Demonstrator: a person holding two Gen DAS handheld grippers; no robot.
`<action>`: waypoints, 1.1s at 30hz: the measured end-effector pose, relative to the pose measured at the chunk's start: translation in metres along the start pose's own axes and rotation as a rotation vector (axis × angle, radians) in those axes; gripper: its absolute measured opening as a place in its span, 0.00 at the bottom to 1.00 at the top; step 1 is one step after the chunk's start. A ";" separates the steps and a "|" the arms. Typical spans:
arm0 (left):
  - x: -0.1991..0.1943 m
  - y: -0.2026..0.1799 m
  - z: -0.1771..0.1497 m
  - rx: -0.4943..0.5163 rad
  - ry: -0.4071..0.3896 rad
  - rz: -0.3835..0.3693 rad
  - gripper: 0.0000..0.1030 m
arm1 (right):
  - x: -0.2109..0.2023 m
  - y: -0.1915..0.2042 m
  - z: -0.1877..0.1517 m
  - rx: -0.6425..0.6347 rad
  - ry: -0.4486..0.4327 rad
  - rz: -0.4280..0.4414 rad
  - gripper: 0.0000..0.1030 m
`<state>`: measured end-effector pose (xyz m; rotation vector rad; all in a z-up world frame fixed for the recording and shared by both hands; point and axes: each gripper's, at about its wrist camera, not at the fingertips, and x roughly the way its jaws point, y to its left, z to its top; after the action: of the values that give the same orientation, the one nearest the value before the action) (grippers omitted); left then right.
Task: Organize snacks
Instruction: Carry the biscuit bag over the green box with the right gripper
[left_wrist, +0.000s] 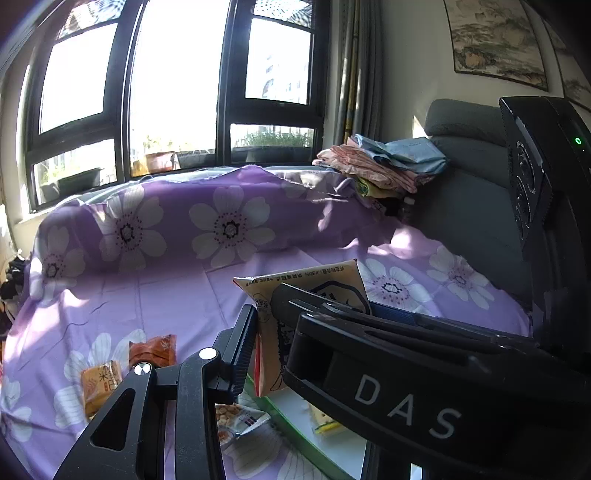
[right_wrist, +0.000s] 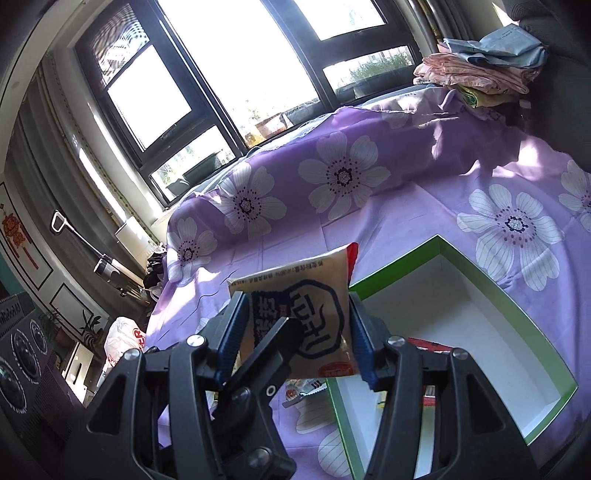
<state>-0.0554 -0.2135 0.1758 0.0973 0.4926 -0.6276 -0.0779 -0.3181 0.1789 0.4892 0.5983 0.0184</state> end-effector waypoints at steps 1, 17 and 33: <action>0.002 -0.002 0.000 0.002 0.004 -0.002 0.39 | 0.000 -0.002 0.000 0.001 0.002 -0.002 0.54; 0.038 -0.017 -0.003 -0.036 0.086 -0.058 0.39 | 0.012 -0.038 0.005 0.081 0.058 -0.048 0.56; 0.067 -0.019 -0.013 -0.112 0.189 -0.121 0.39 | 0.027 -0.059 0.005 0.101 0.104 -0.125 0.56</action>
<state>-0.0253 -0.2620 0.1336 0.0201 0.7189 -0.7112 -0.0602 -0.3680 0.1421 0.5497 0.7335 -0.1065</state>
